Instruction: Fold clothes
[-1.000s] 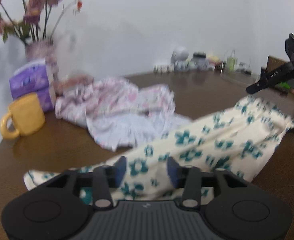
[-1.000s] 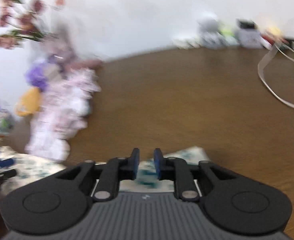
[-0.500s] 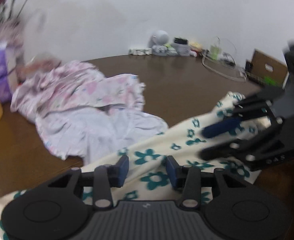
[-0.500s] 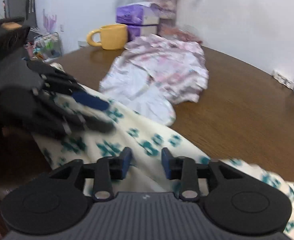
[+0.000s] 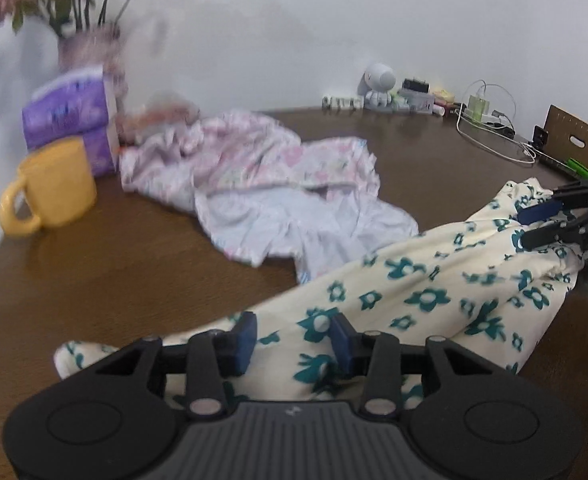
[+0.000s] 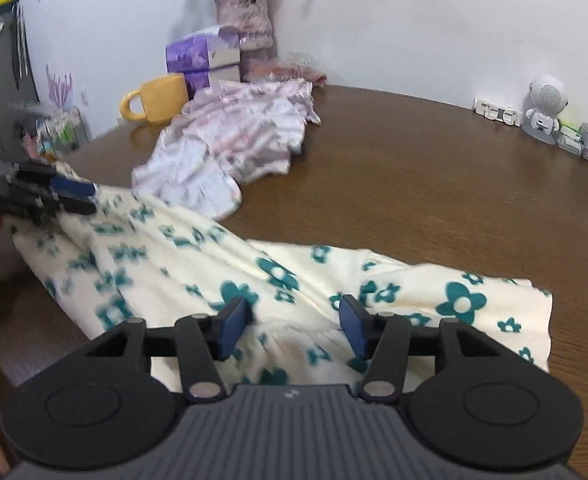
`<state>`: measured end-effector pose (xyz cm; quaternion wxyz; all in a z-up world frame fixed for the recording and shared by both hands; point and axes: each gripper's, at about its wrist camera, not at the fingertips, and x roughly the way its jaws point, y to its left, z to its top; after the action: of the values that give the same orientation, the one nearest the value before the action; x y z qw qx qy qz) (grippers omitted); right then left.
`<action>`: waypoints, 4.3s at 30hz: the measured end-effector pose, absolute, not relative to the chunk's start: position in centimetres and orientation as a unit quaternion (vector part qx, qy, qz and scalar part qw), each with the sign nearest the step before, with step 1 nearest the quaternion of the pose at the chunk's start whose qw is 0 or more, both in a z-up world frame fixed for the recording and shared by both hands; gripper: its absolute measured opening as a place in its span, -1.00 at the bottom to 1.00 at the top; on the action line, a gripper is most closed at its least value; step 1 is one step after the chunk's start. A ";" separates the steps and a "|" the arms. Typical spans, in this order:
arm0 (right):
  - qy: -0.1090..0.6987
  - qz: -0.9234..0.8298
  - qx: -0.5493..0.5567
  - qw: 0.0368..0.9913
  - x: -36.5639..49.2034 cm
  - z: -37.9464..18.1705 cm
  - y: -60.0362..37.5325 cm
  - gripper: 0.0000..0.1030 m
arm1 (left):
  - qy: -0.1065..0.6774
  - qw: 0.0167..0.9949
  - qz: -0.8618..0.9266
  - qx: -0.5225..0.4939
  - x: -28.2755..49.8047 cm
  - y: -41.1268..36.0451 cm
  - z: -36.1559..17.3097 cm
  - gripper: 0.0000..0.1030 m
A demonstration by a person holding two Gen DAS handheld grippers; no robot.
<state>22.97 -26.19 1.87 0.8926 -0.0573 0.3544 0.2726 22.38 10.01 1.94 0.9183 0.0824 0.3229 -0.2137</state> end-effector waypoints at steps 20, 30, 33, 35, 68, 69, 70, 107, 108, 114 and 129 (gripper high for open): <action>0.355 0.289 -0.095 0.884 26.7 1.2 -14.6 -0.86 | 0.294 0.893 -0.306 0.150 18.7 3.8 0.5 -0.41; 0.338 0.302 -0.046 0.890 23.6 3.3 -17.9 -0.72 | 0.269 0.914 -0.288 0.095 18.3 7.2 3.2 -0.35; 0.333 0.295 -0.045 0.894 22.0 3.7 -19.2 -0.70 | 0.280 0.921 -0.262 0.063 20.1 8.6 3.8 -0.38; 0.334 0.287 -0.044 0.897 21.2 3.7 -19.8 -0.70 | 0.303 0.918 -0.249 0.057 21.6 8.9 3.6 -0.45; 0.287 0.154 0.097 0.940 16.6 4.2 -32.9 -0.16 | 0.284 0.933 -0.207 0.079 14.8 11.4 3.5 -0.08; 0.288 0.135 0.104 0.942 16.0 4.5 -34.1 -0.15 | 0.276 0.936 -0.206 0.078 14.9 11.0 4.1 0.06; 0.288 0.116 0.111 0.944 15.4 4.8 -35.4 -0.14 | 0.269 0.937 -0.208 0.081 15.0 10.3 4.5 0.09; 0.385 0.232 -0.036 0.893 20.5 1.2 -43.3 -0.62 | 0.445 0.769 -0.457 0.044 34.4 -22.3 1.1 -0.56; 0.386 0.227 -0.025 0.894 20.1 1.3 -43.6 -0.61 | 0.445 0.769 -0.457 0.035 34.5 -22.2 1.1 -0.48; 0.399 0.185 0.041 0.897 16.8 1.7 -45.5 -0.19 | 0.418 0.791 -0.447 0.019 35.0 -19.6 2.4 0.02; 0.399 0.158 0.303 0.851 15.2 0.1 -42.7 0.01 | 0.424 0.781 -0.458 -0.010 34.6 -16.3 0.6 -0.12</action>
<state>15.15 -42.65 0.13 0.8510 0.3033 0.3986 0.1581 34.62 -16.29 0.60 0.7812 -0.0097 0.4238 -0.4584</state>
